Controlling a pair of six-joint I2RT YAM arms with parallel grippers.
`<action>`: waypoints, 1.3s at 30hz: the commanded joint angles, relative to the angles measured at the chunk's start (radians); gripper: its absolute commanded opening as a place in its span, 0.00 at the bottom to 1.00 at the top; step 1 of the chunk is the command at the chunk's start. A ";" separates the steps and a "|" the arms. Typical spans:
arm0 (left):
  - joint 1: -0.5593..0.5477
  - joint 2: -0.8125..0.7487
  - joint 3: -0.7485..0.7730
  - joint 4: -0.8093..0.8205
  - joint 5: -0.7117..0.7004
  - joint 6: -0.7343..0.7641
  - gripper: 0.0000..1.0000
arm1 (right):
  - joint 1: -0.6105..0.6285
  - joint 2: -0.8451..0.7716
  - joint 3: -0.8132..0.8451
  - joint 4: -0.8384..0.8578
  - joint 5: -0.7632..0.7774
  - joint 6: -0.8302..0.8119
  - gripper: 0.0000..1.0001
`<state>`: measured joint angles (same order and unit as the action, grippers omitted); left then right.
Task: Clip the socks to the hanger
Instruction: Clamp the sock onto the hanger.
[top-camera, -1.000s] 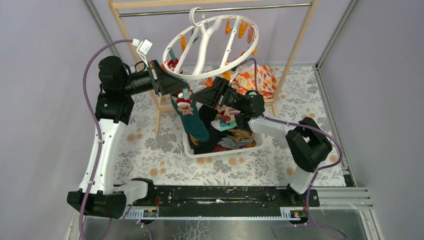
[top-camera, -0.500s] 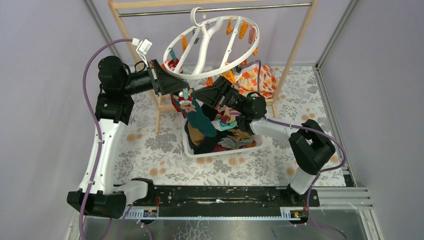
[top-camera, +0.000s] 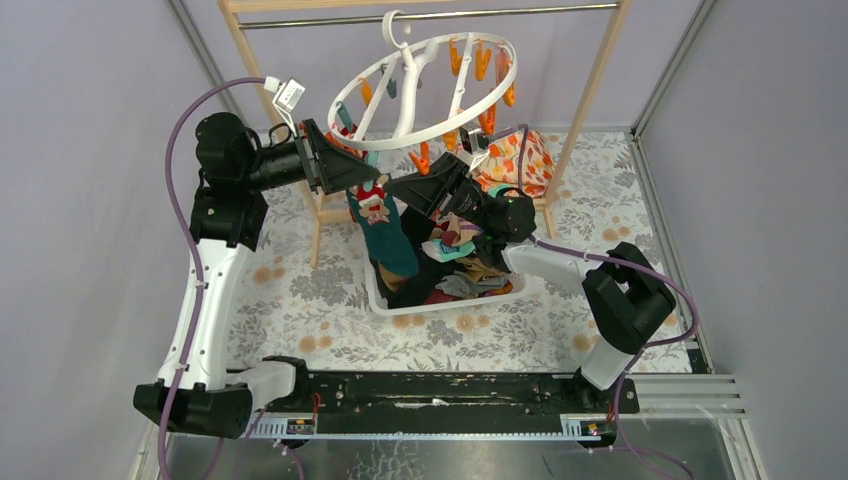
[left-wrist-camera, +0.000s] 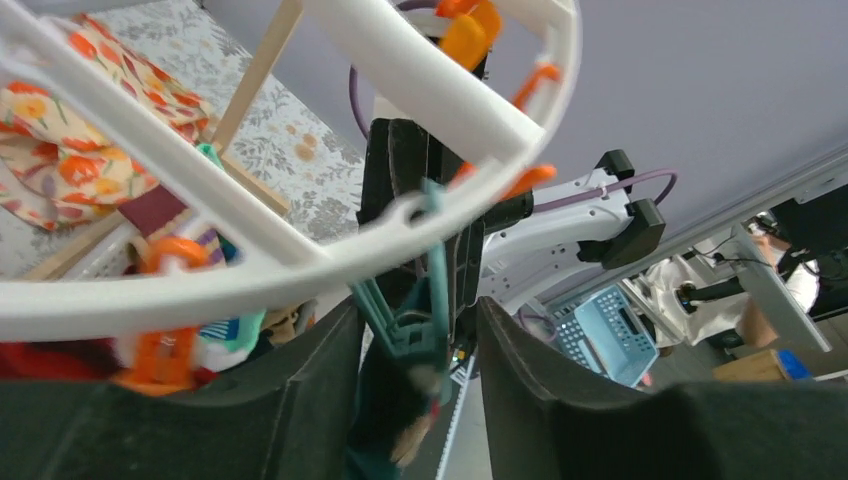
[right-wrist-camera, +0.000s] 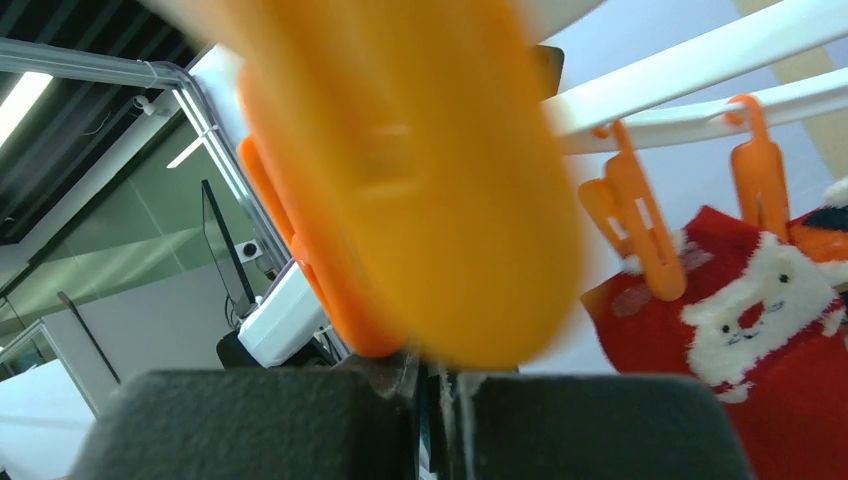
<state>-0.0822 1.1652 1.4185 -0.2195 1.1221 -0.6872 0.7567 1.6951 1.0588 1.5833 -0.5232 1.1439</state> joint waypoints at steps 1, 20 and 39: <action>0.001 -0.035 0.016 0.021 0.050 0.014 0.54 | 0.011 -0.031 0.044 0.076 0.019 -0.023 0.00; 0.001 -0.097 -0.005 -0.279 -0.115 0.303 0.58 | 0.019 -0.097 -0.045 0.016 0.089 -0.099 0.15; 0.002 -0.126 0.034 -0.312 -0.233 0.361 0.01 | 0.010 -0.500 -0.289 -0.590 0.341 -0.562 0.80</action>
<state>-0.0822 1.0565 1.4227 -0.5095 0.9264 -0.3721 0.7715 1.3045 0.7918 1.1790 -0.3187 0.7906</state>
